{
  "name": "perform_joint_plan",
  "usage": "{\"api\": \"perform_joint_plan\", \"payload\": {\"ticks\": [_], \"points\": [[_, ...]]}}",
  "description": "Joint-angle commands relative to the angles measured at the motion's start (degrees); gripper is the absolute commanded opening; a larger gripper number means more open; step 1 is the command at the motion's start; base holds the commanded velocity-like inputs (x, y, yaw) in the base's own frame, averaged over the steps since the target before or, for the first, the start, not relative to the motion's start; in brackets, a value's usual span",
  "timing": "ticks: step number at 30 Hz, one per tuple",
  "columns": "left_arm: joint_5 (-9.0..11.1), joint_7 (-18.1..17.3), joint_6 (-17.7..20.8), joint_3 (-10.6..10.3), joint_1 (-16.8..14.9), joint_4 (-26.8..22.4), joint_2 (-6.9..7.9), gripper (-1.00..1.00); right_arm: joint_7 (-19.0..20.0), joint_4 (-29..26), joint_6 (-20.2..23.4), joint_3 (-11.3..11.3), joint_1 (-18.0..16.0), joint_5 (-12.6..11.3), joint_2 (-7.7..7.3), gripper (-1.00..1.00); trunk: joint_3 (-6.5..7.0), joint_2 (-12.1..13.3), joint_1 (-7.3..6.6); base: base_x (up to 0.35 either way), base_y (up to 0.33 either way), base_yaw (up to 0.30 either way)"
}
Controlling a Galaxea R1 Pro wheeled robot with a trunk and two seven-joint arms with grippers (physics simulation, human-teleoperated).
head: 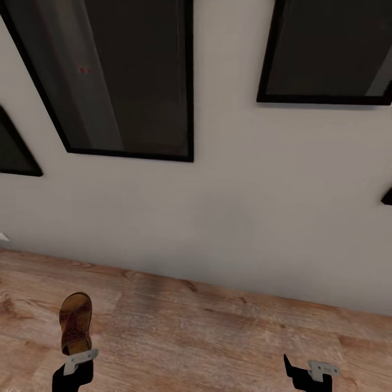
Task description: Pick up the two gym shoes and the two sandals from the corridor floor and place them onto the hallstand (shoe rack) in the corridor, making sure they are on the rack and not on the floor. Arrange them so the two gym shoes are next to each other and the two sandals are next to each other.
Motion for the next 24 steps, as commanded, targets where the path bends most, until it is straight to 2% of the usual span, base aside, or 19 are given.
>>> {"api": "perform_joint_plan", "payload": {"ticks": [1, 11, 24], "points": [[-0.5, -0.4, -0.3, 0.5, -0.1, 0.0, -0.12, -1.00, 0.6, 0.0, -0.1, 0.1, 0.0, -0.6, -0.01, 1.00, 0.03, 0.0, -0.01, 0.000, -0.260, 0.170], [-0.4, -0.3, -0.5, 0.6, -0.1, 0.0, -0.26, -1.00, 0.6, 0.0, -0.1, 0.1, 0.0, -0.6, 0.09, 1.00, 0.73, 0.0, -0.01, -0.016, -0.269, 0.187], [-0.3, -0.3, -0.6, 0.6, -0.1, 0.0, -0.17, -1.00, 0.6, 0.0, -0.1, 0.1, 0.0, -0.6, 0.17, 1.00, 1.54, 0.0, -0.01, -0.231, -0.201, 0.210]]}}
